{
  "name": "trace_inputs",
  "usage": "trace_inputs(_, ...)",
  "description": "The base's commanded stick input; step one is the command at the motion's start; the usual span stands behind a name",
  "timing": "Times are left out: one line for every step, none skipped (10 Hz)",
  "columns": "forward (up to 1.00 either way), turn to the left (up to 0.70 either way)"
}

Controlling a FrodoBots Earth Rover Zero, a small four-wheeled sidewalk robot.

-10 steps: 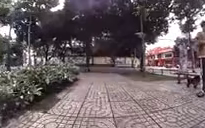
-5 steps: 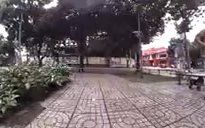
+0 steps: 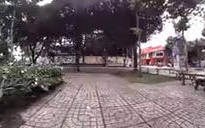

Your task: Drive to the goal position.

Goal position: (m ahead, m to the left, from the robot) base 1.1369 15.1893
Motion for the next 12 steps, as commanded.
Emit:
trace_inputs(0.7,0.0)
trace_inputs(0.7,0.0)
trace_inputs(0.7,0.0)
trace_inputs(0.7,0.0)
trace_inputs(0.7,0.0)
trace_inputs(0.7,0.0)
trace_inputs(0.7,0.0)
trace_inputs(0.7,0.0)
trace_inputs(0.7,0.0)
trace_inputs(0.27,0.0)
trace_inputs(0.64,0.0)
trace_inputs(0.7,0.0)
